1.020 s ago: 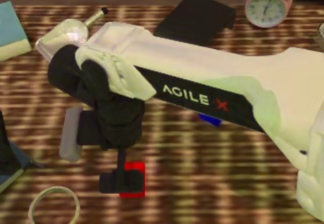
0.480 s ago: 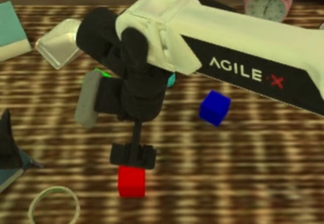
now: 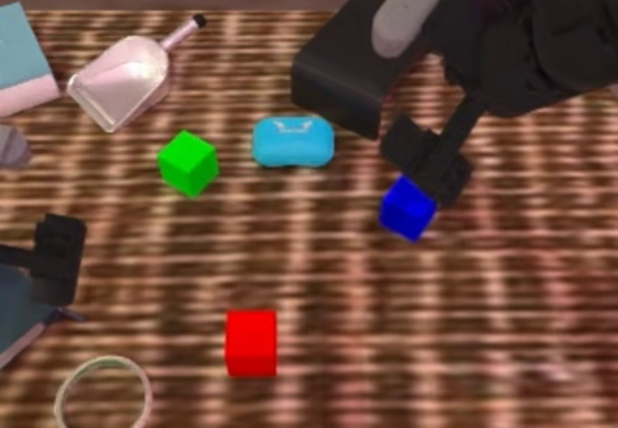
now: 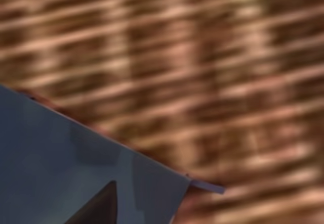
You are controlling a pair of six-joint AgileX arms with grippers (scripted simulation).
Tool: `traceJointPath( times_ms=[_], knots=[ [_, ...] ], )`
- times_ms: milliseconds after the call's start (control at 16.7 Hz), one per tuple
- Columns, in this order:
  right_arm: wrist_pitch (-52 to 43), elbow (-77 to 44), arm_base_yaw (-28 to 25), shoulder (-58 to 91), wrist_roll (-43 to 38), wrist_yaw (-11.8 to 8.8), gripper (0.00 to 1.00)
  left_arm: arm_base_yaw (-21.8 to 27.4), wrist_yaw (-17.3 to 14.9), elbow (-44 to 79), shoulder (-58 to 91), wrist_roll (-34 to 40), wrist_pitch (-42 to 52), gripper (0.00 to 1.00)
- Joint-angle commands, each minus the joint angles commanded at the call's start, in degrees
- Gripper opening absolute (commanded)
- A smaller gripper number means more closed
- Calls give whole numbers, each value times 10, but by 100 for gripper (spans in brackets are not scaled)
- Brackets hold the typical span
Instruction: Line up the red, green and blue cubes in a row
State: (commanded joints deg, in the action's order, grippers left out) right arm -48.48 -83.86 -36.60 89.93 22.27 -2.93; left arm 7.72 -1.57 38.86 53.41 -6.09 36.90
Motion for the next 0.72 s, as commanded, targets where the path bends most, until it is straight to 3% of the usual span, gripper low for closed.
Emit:
traceJointPath(
  times_ms=[420, 720],
  knots=[
    [207, 364, 167, -408, -105, -5, 100, 46, 5, 327, 443, -59, 278, 100],
    [337, 602, 264, -649, -165, 5, 100, 69, 9, 590, 689, -93, 393, 100]
  ],
)
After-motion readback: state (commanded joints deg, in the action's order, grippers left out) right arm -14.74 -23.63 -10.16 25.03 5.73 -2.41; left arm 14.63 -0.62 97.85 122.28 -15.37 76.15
